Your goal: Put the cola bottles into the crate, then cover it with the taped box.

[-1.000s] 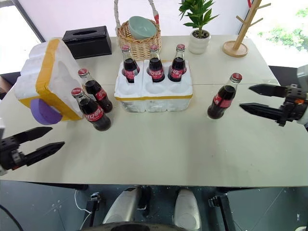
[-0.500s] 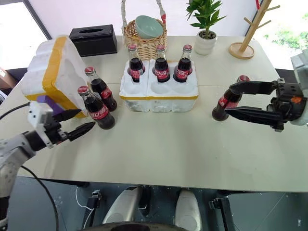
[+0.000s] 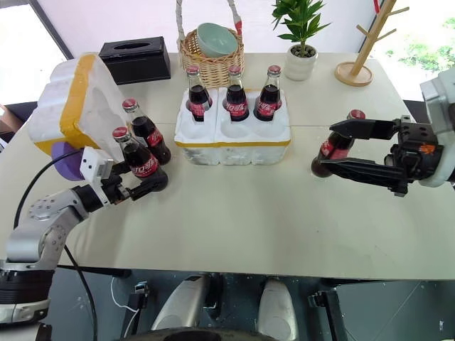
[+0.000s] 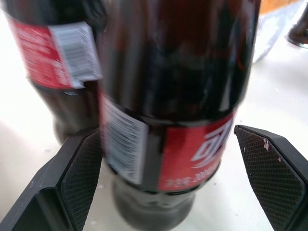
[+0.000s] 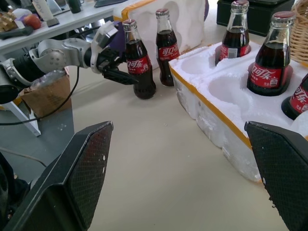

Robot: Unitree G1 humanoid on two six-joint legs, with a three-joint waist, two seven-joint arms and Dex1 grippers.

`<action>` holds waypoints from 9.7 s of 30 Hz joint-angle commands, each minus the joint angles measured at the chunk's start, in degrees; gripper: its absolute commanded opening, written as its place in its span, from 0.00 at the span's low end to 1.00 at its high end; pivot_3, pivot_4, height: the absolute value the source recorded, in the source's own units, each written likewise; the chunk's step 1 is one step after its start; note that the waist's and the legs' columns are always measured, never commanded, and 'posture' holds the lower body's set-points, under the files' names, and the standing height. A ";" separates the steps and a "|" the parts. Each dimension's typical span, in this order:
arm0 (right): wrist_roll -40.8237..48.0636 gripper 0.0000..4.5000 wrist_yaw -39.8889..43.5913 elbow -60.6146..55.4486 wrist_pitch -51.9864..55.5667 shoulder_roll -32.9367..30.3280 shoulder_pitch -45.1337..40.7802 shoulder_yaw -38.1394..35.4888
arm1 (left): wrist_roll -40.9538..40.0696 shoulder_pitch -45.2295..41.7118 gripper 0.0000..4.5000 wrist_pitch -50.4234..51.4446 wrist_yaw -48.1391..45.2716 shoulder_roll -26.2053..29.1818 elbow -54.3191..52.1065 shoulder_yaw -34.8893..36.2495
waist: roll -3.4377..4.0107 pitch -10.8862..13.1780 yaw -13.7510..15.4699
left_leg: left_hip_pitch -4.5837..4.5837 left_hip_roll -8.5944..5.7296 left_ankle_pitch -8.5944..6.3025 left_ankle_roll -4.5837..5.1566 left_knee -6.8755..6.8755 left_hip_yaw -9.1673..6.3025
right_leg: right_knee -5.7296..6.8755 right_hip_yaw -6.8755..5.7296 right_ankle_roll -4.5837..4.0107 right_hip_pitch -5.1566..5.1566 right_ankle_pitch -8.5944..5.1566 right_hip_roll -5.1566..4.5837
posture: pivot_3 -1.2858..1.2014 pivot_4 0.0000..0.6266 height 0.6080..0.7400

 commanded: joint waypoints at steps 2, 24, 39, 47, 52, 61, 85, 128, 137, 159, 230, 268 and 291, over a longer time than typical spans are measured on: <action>2.24 1.00 -2.11 -1.73 0.14 0.71 -0.49 -1.30 | -1.31 -0.11 0.70 -1.15 -1.00 0.12 -1.75 1.33 | 0.00 0.00 0.00 | 0.01 0.00 0.00 0.00 0.00 0.00 | 0.00 0.00 0.00 -0.01 0.00 0.00 | 0.52 0.24 0.97; 4.47 1.00 -6.75 -6.18 0.05 2.50 2.61 -1.26 | -20.38 -30.52 0.62 21.00 3.06 2.40 -9.73 -4.70 | -0.55 0.31 1.71 | -0.01 0.04 0.05 0.07 0.15 0.05 | -0.05 0.00 0.09 0.14 0.15 0.14 | 0.52 0.24 0.97; 7.88 1.00 -11.40 -12.07 -0.77 4.38 5.41 -3.13 | 3.74 -53.51 0.62 9.27 8.80 -19.24 25.35 -17.42 | -1.00 0.58 1.47 | -0.39 -0.28 0.12 0.22 0.11 0.11 | -0.06 0.02 0.53 -0.20 0.39 0.03 | 0.52 0.24 0.97; 6.62 1.00 -12.56 -11.73 -2.81 5.56 7.09 -1.47 | 1.44 -50.66 0.62 15.40 0.93 -17.98 18.09 -17.87 | -1.01 0.59 1.44 | -0.40 -0.30 0.11 0.24 0.27 0.11 | -0.05 0.04 0.65 -0.14 0.47 0.02 | 0.52 0.24 0.97; 6.81 1.00 -13.35 -11.38 -3.55 5.84 6.68 -0.69 | 6.76 -50.09 0.62 12.80 2.24 -19.32 21.57 -20.15 | -1.01 0.58 1.53 | -0.40 -0.30 0.11 0.24 0.26 0.09 | -0.05 0.04 0.65 -0.14 0.47 0.02 | 0.52 0.24 0.97; 7.31 1.00 -14.96 -11.69 -4.24 6.64 6.27 0.14 | 14.57 -49.89 0.62 7.09 5.45 -24.27 32.77 -22.40 | -0.98 0.57 1.50 | -0.37 -0.31 0.11 0.26 0.30 0.08 | -0.03 0.04 0.67 -0.09 0.48 0.01 | 0.52 0.24 0.97; 6.49 1.00 -15.25 -9.54 -4.96 7.13 1.67 5.74 | -6.49 -33.32 0.99 34.30 6.31 -11.59 -12.38 -1.89 | -0.95 0.55 1.31 | -0.53 -0.28 0.05 0.42 0.73 0.02 | -0.01 0.09 0.75 -0.04 0.54 0.03 | 0.52 0.24 0.97; 1.85 1.00 -12.66 -5.14 -5.31 8.20 -4.82 9.57 | 9.34 -21.21 0.83 11.81 25.15 -11.40 4.49 -3.94 | -0.93 0.53 1.48 | -0.39 -0.32 -0.05 0.29 0.66 0.09 | -0.04 0.17 0.72 -0.14 0.57 0.01 | 0.52 0.24 0.97; 2.37 1.00 -13.32 -5.66 -4.81 8.04 -3.75 8.48 | -10.07 -24.45 0.62 28.04 15.08 -4.57 -9.46 5.26 | -0.95 0.55 1.39 | -0.86 -0.30 0.03 0.38 0.72 0.08 | 0.03 0.17 0.71 -0.45 0.57 0.04 | 0.52 0.24 0.97; 3.27 1.00 -16.35 -7.98 -5.34 9.32 -0.80 6.74 | -2.85 -47.01 0.62 15.61 3.08 -8.45 18.75 -8.06 | -1.06 0.62 1.29 | -0.98 -0.38 0.20 0.23 0.87 0.08 | 0.04 0.14 0.87 -0.45 0.67 0.06 | 0.52 0.24 0.97; -26.28 1.00 -38.13 17.62 -27.08 30.12 2.84 9.64 | -20.57 -19.83 0.99 28.00 -6.73 8.76 -17.81 -2.67 | -0.87 0.51 1.21 | -0.09 -0.34 0.25 0.39 0.29 0.19 | -0.07 0.28 0.55 -0.06 0.73 0.09 | 0.52 0.24 0.97; -30.82 0.63 -23.02 32.59 -27.25 34.46 -30.34 28.67 | -21.82 -16.90 1.00 26.50 -0.63 8.33 -19.64 0.08 | -0.64 0.72 -0.33 | -0.13 -0.41 0.48 0.18 -0.06 0.21 | 0.03 0.34 0.53 -0.23 0.74 0.12 | 0.52 0.24 0.97; -29.89 0.99 3.14 24.92 -21.96 15.77 -34.30 27.36 | -36.81 -29.81 1.00 59.04 29.05 18.88 -19.24 19.94 | -0.71 0.77 -0.19 | -0.07 -0.41 0.42 0.22 -0.07 0.14 | 0.01 0.32 0.56 -0.31 0.72 0.13 | 0.52 0.24 0.97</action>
